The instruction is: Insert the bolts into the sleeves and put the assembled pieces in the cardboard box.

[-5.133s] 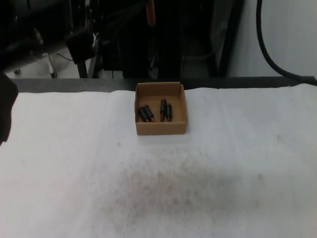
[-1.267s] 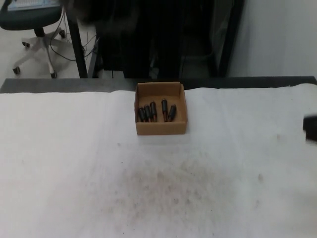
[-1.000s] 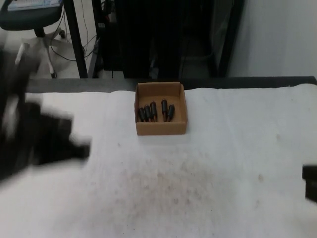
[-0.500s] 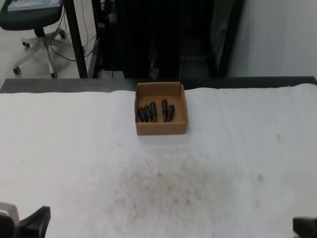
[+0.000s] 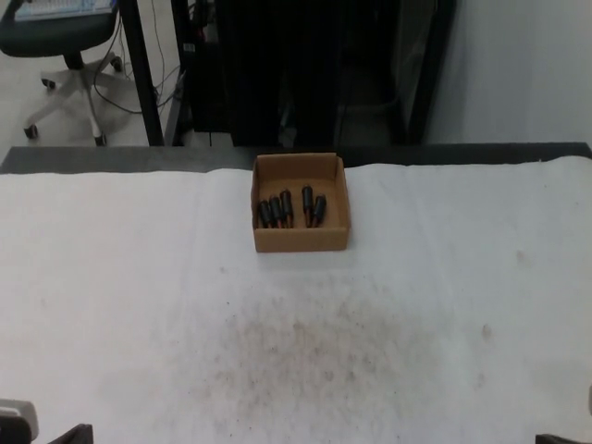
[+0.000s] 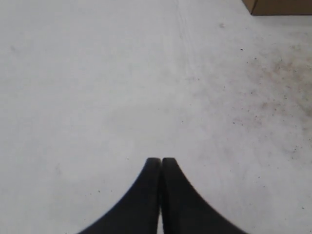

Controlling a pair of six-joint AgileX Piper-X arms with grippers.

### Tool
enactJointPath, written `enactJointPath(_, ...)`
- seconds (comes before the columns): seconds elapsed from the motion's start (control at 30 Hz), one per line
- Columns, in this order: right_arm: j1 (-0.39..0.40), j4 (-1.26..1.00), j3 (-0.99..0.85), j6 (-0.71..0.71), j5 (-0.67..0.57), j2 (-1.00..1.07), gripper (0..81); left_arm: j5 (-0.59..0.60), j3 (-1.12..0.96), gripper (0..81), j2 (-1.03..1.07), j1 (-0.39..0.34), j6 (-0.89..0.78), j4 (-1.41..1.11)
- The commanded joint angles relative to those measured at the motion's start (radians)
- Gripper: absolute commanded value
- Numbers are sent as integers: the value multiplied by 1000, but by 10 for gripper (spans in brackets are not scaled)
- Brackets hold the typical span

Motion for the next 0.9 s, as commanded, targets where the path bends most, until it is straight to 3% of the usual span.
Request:
enactJointPath(0.0,2,-66,-5,-4,7,1,8,-8,-9,3,-9,0,-25,4)
enactJointPath(0.6,14,-70,-5,-2,8,-14,8,-22,-9,3,-9,0,-15,0)
enactJointPath(0.87,149,-80,-5,-2,13,-99,8,-22,-9,3,-9,0,-15,0)
